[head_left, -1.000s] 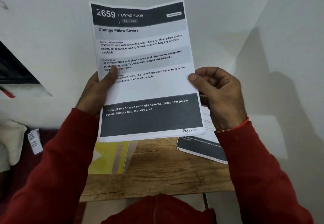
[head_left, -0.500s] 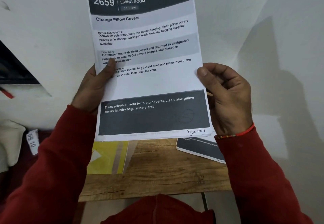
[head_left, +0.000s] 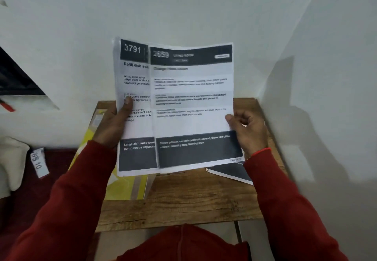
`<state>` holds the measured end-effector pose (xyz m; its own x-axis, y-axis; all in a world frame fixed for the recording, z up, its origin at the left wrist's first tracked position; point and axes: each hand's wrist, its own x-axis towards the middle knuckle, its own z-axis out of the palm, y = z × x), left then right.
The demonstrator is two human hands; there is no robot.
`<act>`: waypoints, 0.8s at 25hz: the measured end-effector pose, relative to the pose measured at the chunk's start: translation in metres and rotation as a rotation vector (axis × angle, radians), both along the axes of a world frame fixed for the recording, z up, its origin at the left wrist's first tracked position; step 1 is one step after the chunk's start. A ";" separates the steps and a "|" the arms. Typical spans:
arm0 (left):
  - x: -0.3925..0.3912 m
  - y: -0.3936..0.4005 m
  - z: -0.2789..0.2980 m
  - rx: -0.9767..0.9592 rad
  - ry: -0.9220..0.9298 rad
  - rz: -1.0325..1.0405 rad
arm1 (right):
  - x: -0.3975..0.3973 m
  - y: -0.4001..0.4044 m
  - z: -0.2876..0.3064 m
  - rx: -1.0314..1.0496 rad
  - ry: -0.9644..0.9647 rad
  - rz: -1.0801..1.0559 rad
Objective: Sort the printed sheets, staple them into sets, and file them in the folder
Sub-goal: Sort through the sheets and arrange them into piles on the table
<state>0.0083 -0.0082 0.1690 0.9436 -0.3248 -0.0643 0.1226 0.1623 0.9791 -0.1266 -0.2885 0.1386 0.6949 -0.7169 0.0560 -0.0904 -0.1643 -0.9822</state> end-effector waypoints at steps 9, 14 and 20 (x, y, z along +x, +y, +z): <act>0.011 0.025 -0.018 0.140 -0.090 0.076 | -0.021 -0.065 -0.043 0.011 0.000 -0.447; 0.013 0.027 -0.008 0.136 -0.101 0.083 | -0.020 -0.075 -0.049 -0.068 0.025 -0.513; 0.006 0.023 0.003 0.096 -0.087 0.095 | -0.006 -0.055 -0.076 -0.077 0.106 -0.376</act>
